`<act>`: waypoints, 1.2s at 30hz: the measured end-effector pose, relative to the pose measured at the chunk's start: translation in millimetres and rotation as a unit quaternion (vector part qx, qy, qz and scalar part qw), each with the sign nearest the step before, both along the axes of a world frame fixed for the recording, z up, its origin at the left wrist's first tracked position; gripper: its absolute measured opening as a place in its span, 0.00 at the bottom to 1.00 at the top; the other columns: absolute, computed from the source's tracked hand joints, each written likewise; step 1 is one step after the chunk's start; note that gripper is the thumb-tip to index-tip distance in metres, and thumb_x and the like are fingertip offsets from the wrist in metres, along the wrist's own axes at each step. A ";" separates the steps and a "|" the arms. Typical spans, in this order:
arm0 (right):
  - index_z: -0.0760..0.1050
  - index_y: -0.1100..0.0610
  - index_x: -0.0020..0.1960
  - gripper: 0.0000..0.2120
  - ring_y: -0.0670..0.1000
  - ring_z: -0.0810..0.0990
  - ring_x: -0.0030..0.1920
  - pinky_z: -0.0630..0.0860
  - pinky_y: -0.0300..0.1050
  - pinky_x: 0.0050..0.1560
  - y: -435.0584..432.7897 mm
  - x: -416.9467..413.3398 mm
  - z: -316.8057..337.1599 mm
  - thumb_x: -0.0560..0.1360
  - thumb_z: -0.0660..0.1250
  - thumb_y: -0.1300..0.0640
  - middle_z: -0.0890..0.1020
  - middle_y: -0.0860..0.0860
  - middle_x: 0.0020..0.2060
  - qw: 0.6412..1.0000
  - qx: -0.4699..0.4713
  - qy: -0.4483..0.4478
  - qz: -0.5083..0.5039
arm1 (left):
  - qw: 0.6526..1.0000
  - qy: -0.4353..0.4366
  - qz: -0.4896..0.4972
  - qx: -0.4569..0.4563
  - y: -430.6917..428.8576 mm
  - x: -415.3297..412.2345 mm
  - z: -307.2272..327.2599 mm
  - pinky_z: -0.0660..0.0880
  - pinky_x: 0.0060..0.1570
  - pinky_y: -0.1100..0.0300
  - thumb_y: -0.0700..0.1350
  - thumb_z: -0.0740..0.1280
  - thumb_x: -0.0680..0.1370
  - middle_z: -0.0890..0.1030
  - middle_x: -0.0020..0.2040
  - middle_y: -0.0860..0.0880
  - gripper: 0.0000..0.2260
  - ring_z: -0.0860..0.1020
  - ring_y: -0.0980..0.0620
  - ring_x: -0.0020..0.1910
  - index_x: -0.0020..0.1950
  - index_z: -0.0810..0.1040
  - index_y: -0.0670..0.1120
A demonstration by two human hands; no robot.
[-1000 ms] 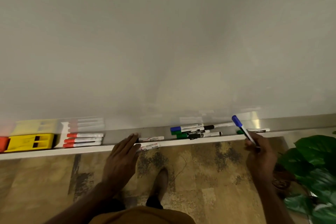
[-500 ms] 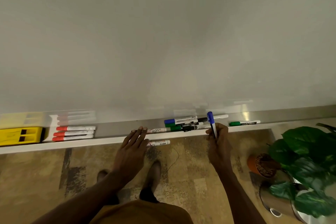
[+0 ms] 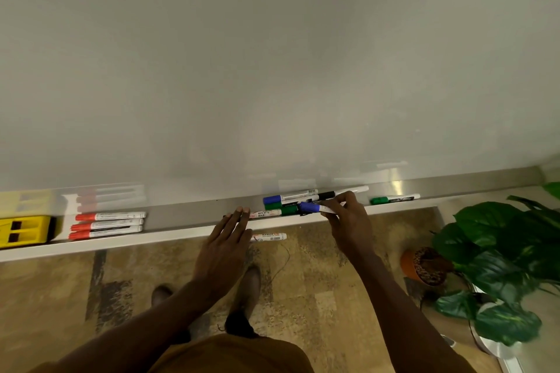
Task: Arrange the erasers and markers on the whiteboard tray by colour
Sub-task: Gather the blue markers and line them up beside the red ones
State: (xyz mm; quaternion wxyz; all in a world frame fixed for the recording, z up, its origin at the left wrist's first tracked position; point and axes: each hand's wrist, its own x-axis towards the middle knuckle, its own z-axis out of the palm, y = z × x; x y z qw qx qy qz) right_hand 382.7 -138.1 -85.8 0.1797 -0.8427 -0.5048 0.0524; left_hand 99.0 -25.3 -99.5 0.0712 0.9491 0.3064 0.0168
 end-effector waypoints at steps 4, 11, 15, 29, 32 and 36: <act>0.84 0.57 0.57 0.13 0.55 0.79 0.42 0.69 0.41 0.38 -8.2 17.6 -0.7 0.73 0.78 0.62 0.81 0.56 0.49 0.999 -0.005 0.010 -0.047 | 1.000 0.011 -0.009 0.000 -2.6 5.6 5.7 0.78 0.68 0.38 0.38 0.82 0.68 0.76 0.75 0.34 0.21 0.74 0.36 0.76 0.60 0.85 0.41; 0.83 0.58 0.58 0.09 0.51 0.77 0.42 0.70 0.39 0.36 -22.9 58.5 -4.2 0.78 0.73 0.60 0.80 0.57 0.51 0.992 -0.036 0.001 -0.122 | 0.999 0.018 -0.030 -0.011 -7.0 19.6 8.3 0.78 0.68 0.41 0.40 0.83 0.66 0.77 0.74 0.35 0.18 0.75 0.36 0.75 0.55 0.87 0.43; 0.83 0.58 0.55 0.07 0.50 0.75 0.38 0.62 0.33 0.31 -22.5 64.0 -5.1 0.78 0.73 0.58 0.79 0.54 0.49 0.989 -0.034 -0.006 -0.147 | 0.999 0.021 -0.041 -0.004 -10.4 30.4 8.4 0.73 0.73 0.44 0.43 0.82 0.68 0.76 0.75 0.37 0.16 0.73 0.39 0.76 0.54 0.87 0.44; 0.86 0.57 0.55 0.17 0.56 0.83 0.37 0.76 0.44 0.33 40.3 -20.1 14.4 0.68 0.76 0.70 0.86 0.54 0.48 0.991 0.047 -0.098 0.078 | 0.998 -0.039 -0.046 -0.010 -9.5 12.3 -8.2 0.64 0.75 0.47 0.44 0.79 0.72 0.62 0.84 0.37 0.10 0.56 0.39 0.84 0.50 0.83 0.46; 0.85 0.57 0.56 0.19 0.55 0.86 0.43 0.80 0.47 0.41 52.4 -31.1 4.5 0.67 0.77 0.69 0.88 0.54 0.50 0.979 0.053 -0.140 0.136 | 0.998 -0.049 -0.040 -0.017 -9.2 -8.1 -13.6 0.68 0.77 0.42 0.44 0.77 0.75 0.62 0.84 0.37 0.13 0.58 0.38 0.84 0.58 0.82 0.45; 0.84 0.57 0.57 0.16 0.55 0.85 0.45 0.81 0.49 0.45 56.4 -38.1 -9.3 0.70 0.78 0.64 0.87 0.54 0.50 0.970 0.018 -0.170 0.171 | 0.996 -0.082 0.014 -0.022 -6.0 -32.4 -13.9 0.76 0.70 0.40 0.47 0.71 0.80 0.72 0.78 0.39 0.12 0.69 0.38 0.79 0.62 0.83 0.44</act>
